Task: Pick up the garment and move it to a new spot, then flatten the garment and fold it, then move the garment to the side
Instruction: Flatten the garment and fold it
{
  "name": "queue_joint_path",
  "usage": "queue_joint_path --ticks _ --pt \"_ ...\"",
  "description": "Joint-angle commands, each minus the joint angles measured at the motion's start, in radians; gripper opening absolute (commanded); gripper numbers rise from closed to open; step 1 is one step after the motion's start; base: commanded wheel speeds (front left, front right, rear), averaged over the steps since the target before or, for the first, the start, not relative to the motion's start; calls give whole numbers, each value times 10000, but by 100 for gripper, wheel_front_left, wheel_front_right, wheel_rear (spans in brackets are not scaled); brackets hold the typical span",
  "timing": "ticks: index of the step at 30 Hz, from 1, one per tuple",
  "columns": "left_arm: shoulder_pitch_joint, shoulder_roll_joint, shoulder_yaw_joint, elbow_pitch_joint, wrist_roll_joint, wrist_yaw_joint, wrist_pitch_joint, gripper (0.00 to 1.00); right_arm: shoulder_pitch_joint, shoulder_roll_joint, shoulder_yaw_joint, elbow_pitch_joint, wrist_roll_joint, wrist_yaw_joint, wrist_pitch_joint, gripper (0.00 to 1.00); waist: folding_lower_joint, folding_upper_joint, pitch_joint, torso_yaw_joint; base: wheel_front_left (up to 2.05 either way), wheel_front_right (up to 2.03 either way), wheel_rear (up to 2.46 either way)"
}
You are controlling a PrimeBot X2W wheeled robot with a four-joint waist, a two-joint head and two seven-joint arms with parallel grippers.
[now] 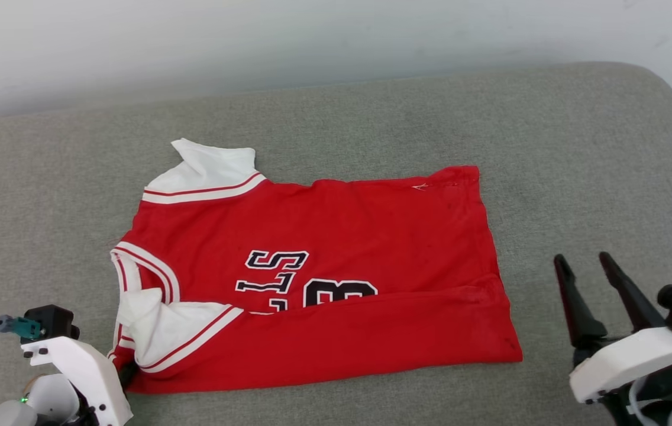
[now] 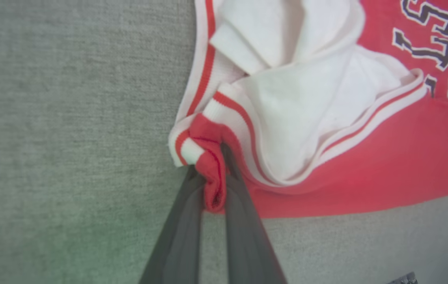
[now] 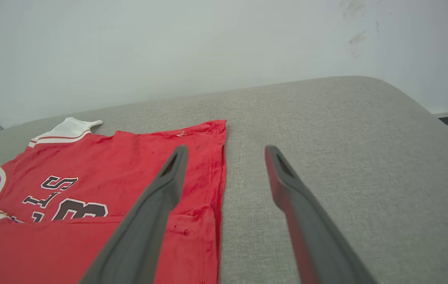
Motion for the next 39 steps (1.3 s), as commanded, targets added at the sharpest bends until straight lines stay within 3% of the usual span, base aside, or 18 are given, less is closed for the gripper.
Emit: queue_joint_path --ticks 1,7,13,23,24,25,26,39 --pt "18 -228 -121 65 102 -45 -152 0 32 -105 -203 -10 208 -4 265 100 1 0 -91 129 0 0 0" --pt "-77 123 155 -854 484 277 -727 0 -306 -573 -915 911 962 -4 3336 100 1 0 -144 466 0 0 0" --pt "-77 312 77 -2093 882 669 -790 0 -937 -733 -757 1660 1354 -4 6346 100 1 0 65 877 0 0 0" --pt "-393 179 -197 -2965 1300 864 -732 0 -1528 -203 -3 3245 1542 -2 7746 100 1 0 539 1421 0 0 0" --pt "-376 165 -206 -2947 1299 865 -767 0 -1552 -164 75 3411 1572 -2 7806 97 1 0 541 1438 0 0 0" --pt "-334 151 -211 -2917 1289 871 -780 0 -1571 -115 142 3538 1624 -1 7844 37 1 0 531 1443 0 0 0" --pt "-291 143 -222 -2896 1282 874 -788 0 -1587 -99 203 3618 1625 9 7841 0 1 0 508 1441 0 0 0" --pt "514 0 -198 -2875 1311 1175 -1367 0 -1489 -824 560 2822 1832 -4 7229 0 1 0 -716 1341 0 0 0"
